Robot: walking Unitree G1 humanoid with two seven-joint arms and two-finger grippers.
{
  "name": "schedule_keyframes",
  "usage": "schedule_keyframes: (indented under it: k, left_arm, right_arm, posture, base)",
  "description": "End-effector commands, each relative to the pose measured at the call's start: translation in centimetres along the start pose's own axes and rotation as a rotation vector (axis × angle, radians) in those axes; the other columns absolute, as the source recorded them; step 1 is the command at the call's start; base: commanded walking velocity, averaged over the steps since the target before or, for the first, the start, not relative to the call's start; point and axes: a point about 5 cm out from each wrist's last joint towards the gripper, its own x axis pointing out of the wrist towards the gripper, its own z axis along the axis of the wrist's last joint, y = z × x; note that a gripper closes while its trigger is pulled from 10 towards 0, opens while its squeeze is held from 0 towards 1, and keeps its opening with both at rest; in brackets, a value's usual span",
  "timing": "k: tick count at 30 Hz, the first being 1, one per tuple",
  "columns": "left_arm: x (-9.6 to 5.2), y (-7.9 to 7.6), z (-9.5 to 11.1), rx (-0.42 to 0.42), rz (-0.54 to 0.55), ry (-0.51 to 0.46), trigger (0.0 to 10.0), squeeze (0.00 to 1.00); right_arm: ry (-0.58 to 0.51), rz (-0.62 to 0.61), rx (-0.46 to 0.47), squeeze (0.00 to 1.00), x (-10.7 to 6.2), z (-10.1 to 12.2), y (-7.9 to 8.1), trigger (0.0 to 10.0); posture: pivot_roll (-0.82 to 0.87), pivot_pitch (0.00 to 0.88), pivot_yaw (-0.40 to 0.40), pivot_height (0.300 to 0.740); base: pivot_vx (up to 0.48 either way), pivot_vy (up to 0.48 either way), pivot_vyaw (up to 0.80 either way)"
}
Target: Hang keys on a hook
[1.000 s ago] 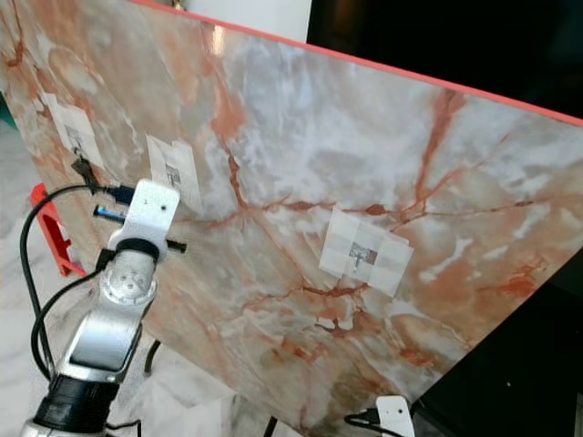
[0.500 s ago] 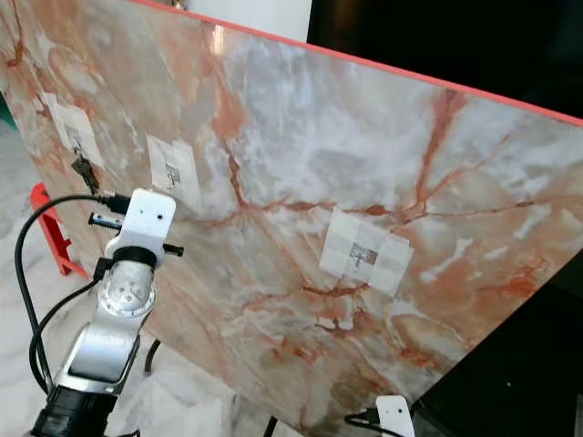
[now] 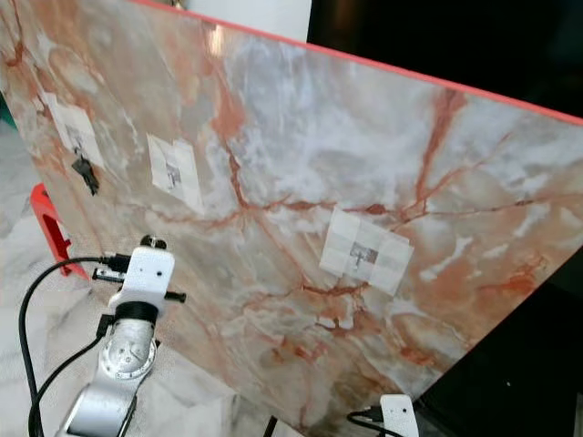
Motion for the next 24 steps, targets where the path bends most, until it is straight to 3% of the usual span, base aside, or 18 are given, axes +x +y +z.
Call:
schedule_keyframes:
  k: [1,24]
  left_arm:
    - [-0.1,-0.47,0.18,-0.017,-0.014,-0.011,10.0,0.0]
    - [-0.05,-1.32,0.66,-0.046,-0.033,-0.044,10.0,0.0]
  right_arm:
    - [-0.063,-0.049,0.052,0.0,0.05,1.33,-1.14,10.0]
    - [-0.154,-0.096,0.114,0.0,-0.2,1.37,-1.42,10.0]
  posture:
    - [0.11,0.0,-0.153,0.74]
    - [0.08,0.0,-0.134,0.74]
  base:
    - [0.0,0.0,0.0]
    - [-0.239,0.0,0.0]
